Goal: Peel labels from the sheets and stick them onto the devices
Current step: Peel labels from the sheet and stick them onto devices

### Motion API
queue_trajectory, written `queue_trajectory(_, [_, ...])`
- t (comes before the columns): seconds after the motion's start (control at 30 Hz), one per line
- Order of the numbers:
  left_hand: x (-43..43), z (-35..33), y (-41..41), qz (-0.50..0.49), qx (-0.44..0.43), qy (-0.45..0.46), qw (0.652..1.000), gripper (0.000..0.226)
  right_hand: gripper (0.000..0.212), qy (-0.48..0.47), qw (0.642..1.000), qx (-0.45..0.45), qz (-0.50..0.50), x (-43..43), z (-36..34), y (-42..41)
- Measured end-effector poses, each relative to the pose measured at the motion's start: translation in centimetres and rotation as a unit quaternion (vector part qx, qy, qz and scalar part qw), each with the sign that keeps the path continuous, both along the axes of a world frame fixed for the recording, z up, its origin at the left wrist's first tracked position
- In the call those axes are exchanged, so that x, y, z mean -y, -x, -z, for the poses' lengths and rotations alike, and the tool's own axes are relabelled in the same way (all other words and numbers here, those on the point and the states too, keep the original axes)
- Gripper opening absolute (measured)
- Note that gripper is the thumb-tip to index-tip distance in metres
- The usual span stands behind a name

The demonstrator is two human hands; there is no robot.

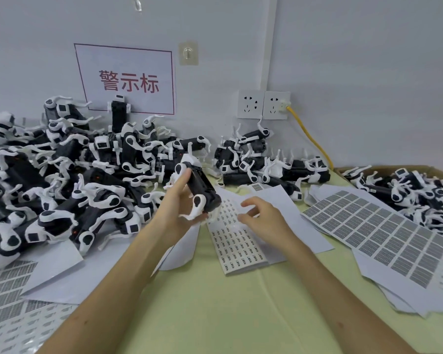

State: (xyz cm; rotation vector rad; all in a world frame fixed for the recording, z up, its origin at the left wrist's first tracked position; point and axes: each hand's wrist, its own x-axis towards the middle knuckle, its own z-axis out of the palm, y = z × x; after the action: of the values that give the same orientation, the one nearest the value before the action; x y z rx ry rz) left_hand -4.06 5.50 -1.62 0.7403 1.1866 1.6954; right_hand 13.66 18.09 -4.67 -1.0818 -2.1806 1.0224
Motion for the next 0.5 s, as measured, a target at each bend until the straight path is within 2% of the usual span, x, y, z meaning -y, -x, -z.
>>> queue_trajectory(0.07, [0.0,0.0,-0.1,-0.007,0.003,-0.009,1.0,0.055,0.038,0.011,1.0,0.006,-0.021,0.4,0.1,0.2])
queue_trajectory(0.13, [-0.1,0.0,0.0,-0.034,0.008,-0.021,0.999,0.062,0.043,0.033,0.999,-0.03,-0.027,0.7,0.1,0.4])
queue_trajectory(0.23, [-0.3,0.0,0.4,-0.1,-0.034,-0.033,0.994,0.041,0.045,0.115,0.986,-0.1,-0.068,0.9,-0.3,0.4])
queue_trajectory(0.3, [-0.1,-0.1,0.5,-0.121,-0.047,-0.027,0.991,0.035,0.049,0.136,0.98,-0.105,-0.1,1.1,-0.4,0.4])
queue_trajectory(0.43, [0.2,-0.5,0.4,-0.122,0.003,-0.037,0.992,0.03,0.055,0.086,0.983,-0.124,-0.099,1.5,-0.5,0.6])
queue_trajectory(0.5, [0.2,-0.7,0.4,-0.119,0.016,-0.041,0.992,0.046,0.056,0.065,0.98,-0.17,-0.075,1.3,-0.7,0.5])
